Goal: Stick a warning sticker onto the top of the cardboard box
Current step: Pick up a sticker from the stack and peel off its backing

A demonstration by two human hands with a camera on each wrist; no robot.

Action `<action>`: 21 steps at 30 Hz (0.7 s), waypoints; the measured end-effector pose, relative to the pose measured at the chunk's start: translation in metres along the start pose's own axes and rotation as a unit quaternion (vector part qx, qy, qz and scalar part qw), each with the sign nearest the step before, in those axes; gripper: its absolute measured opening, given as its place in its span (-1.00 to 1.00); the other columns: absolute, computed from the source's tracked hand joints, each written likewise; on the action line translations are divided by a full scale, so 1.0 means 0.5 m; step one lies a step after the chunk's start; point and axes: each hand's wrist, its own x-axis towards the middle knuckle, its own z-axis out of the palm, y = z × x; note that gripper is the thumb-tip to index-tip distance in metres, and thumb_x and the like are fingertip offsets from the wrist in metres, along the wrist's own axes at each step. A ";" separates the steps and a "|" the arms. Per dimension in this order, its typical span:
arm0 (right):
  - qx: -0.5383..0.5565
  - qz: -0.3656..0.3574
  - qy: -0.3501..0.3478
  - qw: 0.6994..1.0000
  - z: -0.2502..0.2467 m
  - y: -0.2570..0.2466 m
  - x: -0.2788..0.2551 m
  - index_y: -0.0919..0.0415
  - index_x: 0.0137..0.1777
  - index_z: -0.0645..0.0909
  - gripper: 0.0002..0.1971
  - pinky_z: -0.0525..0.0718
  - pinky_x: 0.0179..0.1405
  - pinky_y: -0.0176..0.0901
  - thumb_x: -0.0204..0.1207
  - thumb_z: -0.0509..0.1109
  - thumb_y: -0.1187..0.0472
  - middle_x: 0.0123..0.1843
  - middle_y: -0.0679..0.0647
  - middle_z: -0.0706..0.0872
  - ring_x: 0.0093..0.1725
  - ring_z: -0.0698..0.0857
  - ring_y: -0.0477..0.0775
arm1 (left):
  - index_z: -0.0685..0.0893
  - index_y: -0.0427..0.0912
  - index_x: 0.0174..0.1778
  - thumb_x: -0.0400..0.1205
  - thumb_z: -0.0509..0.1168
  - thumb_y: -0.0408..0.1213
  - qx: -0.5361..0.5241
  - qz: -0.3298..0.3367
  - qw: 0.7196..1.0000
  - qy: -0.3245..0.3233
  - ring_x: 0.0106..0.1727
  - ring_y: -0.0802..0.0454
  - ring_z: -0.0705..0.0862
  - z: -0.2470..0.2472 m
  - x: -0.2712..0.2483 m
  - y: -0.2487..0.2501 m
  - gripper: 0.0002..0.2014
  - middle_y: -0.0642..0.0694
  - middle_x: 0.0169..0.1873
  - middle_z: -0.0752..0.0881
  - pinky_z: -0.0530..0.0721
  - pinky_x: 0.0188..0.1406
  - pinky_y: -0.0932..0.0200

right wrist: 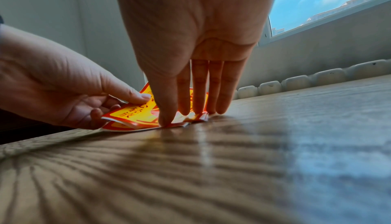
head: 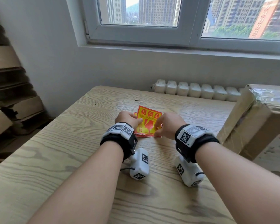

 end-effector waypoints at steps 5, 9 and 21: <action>0.024 0.003 0.001 1.000 -0.006 0.000 -0.006 0.06 0.10 0.76 -0.68 0.67 0.03 -0.11 0.37 0.53 -0.01 0.11 0.01 0.77 0.06 0.69 0.03 | 0.83 -0.14 -0.11 0.48 0.47 -0.13 -0.001 0.005 1.000 0.016 -0.02 -0.12 0.83 -0.008 -0.009 0.006 -0.82 -0.14 -0.09 0.87 0.75 0.13 0.05; 0.018 0.004 0.025 1.000 -0.020 0.004 -0.020 0.12 0.20 0.71 -0.63 0.55 0.15 -0.13 0.44 0.45 -0.01 0.25 0.05 0.72 0.25 0.64 0.09 | 0.81 -0.07 -0.13 0.50 0.45 -0.20 0.025 0.017 0.999 0.029 0.04 -0.09 0.80 -0.022 -0.019 0.011 -0.91 -0.11 -0.05 0.86 0.71 0.15 0.12; 0.051 0.041 0.045 0.997 -0.042 0.013 -0.062 0.11 0.44 0.50 -0.51 0.57 0.31 0.01 0.54 0.33 -0.05 0.40 0.06 0.64 0.36 0.61 0.10 | 0.80 -0.18 0.03 0.56 0.39 -0.13 0.035 0.056 0.996 0.055 0.09 -0.10 0.72 -0.049 -0.053 0.034 -0.76 -0.12 0.08 0.82 0.50 0.00 0.24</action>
